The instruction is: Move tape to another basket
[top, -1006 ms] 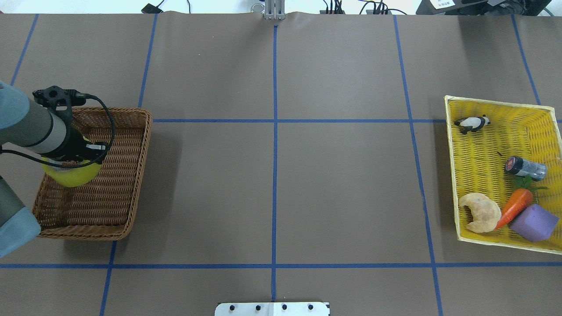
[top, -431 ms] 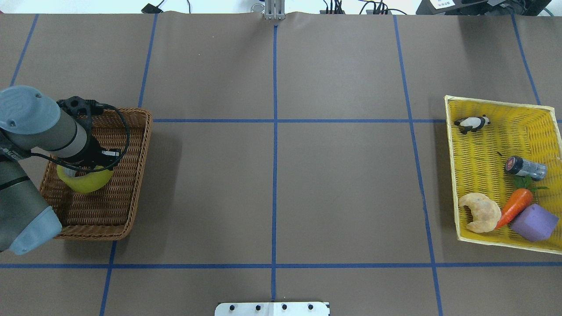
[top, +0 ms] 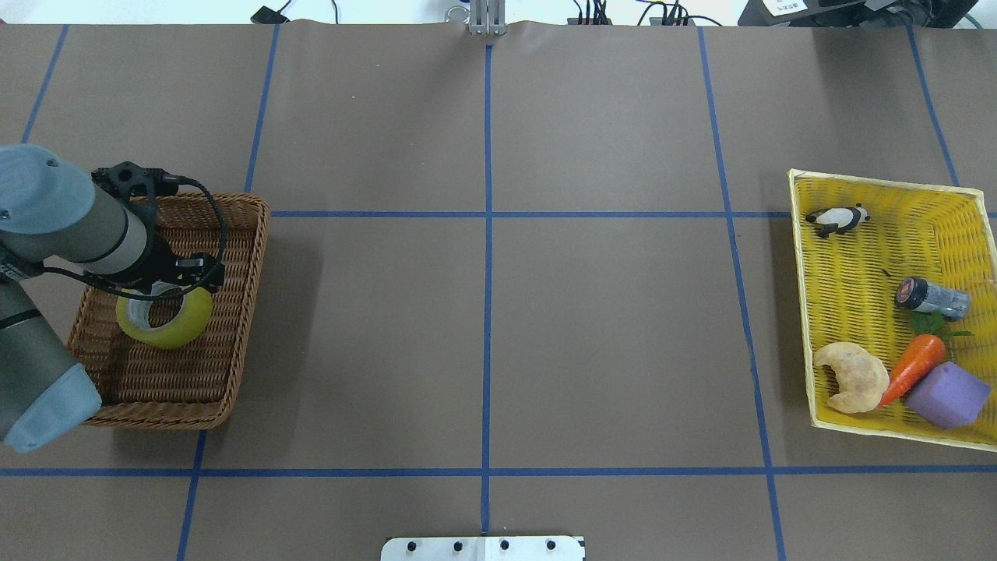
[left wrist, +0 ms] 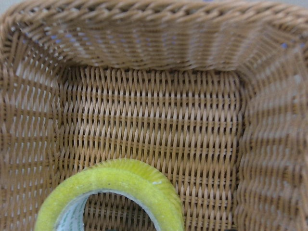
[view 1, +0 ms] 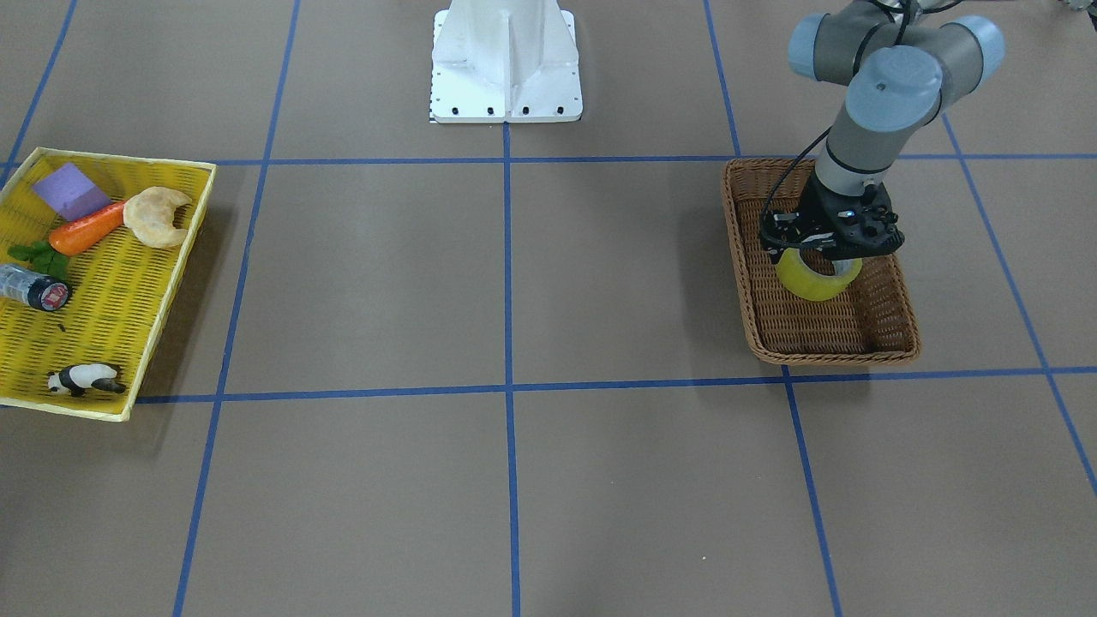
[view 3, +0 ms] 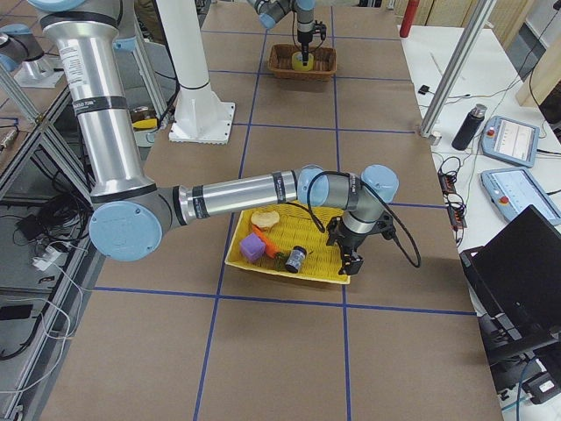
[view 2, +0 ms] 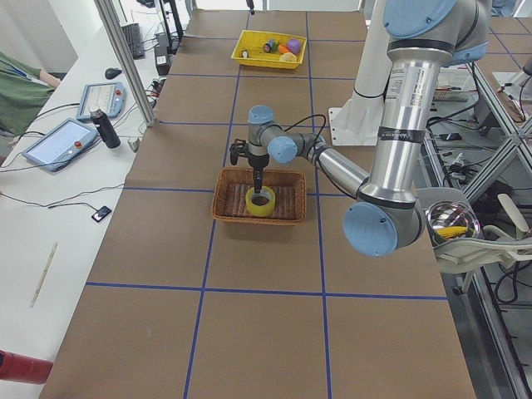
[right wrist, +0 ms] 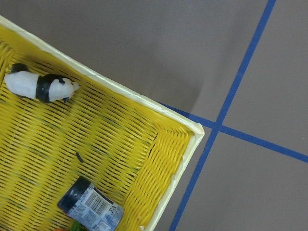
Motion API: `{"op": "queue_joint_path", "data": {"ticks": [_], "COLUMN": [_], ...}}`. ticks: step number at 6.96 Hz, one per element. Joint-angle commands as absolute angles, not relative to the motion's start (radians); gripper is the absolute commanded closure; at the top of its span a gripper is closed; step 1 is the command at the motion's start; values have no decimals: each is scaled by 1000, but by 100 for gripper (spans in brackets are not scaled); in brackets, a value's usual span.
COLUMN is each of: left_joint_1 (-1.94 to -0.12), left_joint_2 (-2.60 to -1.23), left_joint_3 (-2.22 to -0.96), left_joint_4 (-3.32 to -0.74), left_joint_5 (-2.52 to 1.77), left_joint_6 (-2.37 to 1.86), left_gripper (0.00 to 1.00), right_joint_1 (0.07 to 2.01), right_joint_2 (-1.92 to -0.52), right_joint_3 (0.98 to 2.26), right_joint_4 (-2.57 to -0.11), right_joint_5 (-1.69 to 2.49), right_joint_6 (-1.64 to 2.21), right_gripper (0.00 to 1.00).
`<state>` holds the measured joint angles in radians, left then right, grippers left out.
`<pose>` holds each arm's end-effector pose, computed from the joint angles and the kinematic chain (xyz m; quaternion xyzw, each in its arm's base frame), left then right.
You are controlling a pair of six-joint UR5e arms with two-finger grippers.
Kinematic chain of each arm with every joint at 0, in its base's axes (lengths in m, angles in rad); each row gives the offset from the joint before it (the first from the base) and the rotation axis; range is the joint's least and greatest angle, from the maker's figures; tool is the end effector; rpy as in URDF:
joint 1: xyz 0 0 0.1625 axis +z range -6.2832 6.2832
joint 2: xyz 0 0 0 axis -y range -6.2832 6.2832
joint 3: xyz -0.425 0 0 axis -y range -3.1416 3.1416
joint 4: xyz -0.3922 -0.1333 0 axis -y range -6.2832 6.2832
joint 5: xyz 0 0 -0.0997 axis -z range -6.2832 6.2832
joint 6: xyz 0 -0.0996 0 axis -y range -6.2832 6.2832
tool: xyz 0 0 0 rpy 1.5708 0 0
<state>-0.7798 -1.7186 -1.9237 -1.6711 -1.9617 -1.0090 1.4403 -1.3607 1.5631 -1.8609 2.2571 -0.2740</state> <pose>0.3176 -0.4482 0.4142 0.0352 0.3428 -0.0448 0.9377 -0.0040 -0.5697 0.5848 -0.0171 -0.3382 -0.1745 0.9246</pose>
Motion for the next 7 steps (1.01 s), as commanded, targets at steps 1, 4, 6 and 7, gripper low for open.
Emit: {"op": "queue_joint_path", "data": {"ticks": [1, 4, 6, 7], "left_joint_1": [-976, -1448, -1563, -1566], "left_joint_2": [-1713, -1712, -1712, -1700], "left_joint_3": [-2005, -1781, -1604, -1585], "left_joint_4": [-1498, -1473, -1485, -1485], "left_joint_5": [-2002, -2196, -2201, -2201], "left_joint_6": [-766, -224, 58, 52], "left_gripper": [1, 1, 1, 1], "right_joint_1": [1462, 1473, 1505, 1525], "right_joint_2": [-1358, -1386, -1503, -1544], "right_joint_3": [1559, 1560, 1517, 1514], "right_joint_4": [-1861, -1765, -1581, -1539], "right_joint_5": [2267, 2269, 2269, 2278], "right_joint_6": [-253, -135, -132, -130], "right_gripper": [0, 0, 0, 0]}}
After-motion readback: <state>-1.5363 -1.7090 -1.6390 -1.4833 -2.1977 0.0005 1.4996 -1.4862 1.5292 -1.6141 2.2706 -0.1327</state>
